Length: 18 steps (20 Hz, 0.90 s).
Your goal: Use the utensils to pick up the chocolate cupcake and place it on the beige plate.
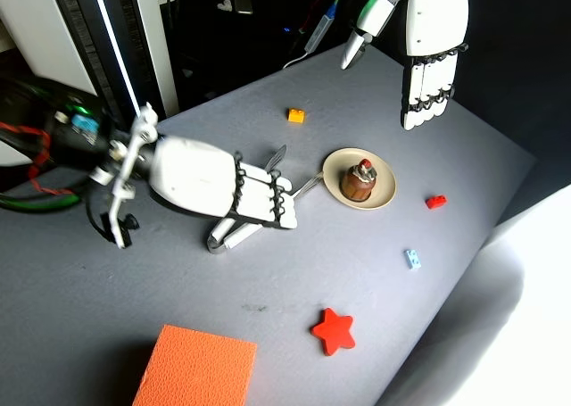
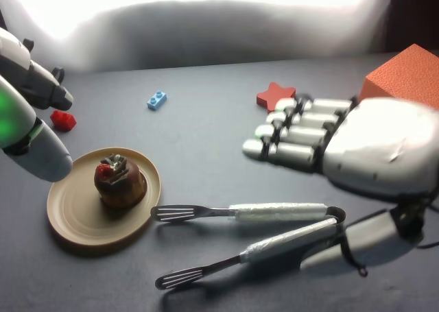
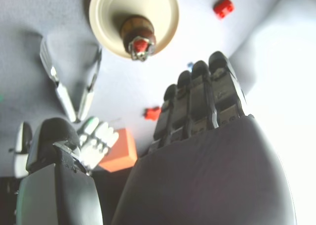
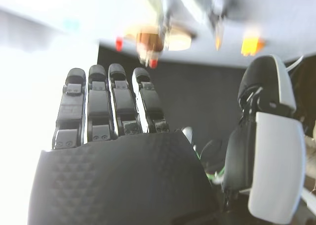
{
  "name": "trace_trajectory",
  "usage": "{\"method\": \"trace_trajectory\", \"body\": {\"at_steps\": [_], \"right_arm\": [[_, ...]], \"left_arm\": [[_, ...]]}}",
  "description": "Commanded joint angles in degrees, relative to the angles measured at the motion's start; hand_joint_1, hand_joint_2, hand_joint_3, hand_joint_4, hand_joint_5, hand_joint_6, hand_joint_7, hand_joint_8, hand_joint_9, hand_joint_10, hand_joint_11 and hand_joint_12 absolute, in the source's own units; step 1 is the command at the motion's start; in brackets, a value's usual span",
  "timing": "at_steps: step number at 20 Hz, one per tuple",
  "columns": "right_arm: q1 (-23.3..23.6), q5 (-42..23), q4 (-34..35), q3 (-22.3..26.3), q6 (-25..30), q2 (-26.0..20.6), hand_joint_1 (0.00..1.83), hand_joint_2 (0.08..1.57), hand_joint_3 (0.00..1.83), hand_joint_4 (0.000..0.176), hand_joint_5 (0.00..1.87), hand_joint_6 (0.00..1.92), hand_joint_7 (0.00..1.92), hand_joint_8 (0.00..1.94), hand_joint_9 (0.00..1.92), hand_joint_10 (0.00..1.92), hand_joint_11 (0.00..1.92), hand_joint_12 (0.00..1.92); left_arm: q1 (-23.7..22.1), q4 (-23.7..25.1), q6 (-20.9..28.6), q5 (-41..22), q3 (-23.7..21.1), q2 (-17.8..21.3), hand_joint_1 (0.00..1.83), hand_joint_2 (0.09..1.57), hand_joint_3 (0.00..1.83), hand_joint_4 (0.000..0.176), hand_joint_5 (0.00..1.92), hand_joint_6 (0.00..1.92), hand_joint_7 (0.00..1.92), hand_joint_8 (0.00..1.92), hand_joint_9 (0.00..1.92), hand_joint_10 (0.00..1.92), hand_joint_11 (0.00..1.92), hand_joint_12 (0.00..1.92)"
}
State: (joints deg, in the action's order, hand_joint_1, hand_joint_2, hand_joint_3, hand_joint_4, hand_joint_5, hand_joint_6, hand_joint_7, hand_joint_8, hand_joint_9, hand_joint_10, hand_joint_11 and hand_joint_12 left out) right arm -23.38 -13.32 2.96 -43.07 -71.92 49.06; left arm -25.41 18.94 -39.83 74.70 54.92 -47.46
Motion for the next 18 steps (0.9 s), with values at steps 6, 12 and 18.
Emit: {"method": "trace_trajectory", "body": {"at_steps": [6, 12, 18], "right_arm": [[7.9, 1.7, -0.1, -0.3, -5.3, -2.7, 0.23, 0.96, 0.01, 0.013, 0.00, 0.00, 0.00, 0.00, 0.00, 0.00, 0.02, 0.02], [7.4, 4.0, -0.1, -0.4, -5.2, -5.0, 0.30, 0.96, 0.00, 0.007, 0.00, 0.00, 0.00, 0.00, 0.00, 0.00, 0.00, 0.00], [7.4, 3.7, -0.1, -0.2, -4.0, -5.0, 0.29, 0.97, 0.00, 0.012, 0.00, 0.00, 0.00, 0.00, 0.00, 0.00, 0.03, 0.01]], "left_arm": [[-0.4, 1.8, -0.1, -2.3, -0.1, 0.7, 0.42, 1.02, 0.00, 0.000, 0.00, 0.00, 0.04, 0.00, 0.03, 0.00, 0.00, 0.07], [-0.9, 1.9, -0.1, -2.7, -0.5, 0.7, 0.38, 1.03, 0.00, 0.000, 0.00, 0.00, 0.02, 0.00, 0.02, 0.00, 0.00, 0.00], [-1.1, 4.2, -0.4, -3.5, -3.9, 1.1, 0.41, 1.02, 0.00, 0.000, 0.00, 0.00, 0.01, 0.00, 0.02, 0.00, 0.00, 0.00]]}}
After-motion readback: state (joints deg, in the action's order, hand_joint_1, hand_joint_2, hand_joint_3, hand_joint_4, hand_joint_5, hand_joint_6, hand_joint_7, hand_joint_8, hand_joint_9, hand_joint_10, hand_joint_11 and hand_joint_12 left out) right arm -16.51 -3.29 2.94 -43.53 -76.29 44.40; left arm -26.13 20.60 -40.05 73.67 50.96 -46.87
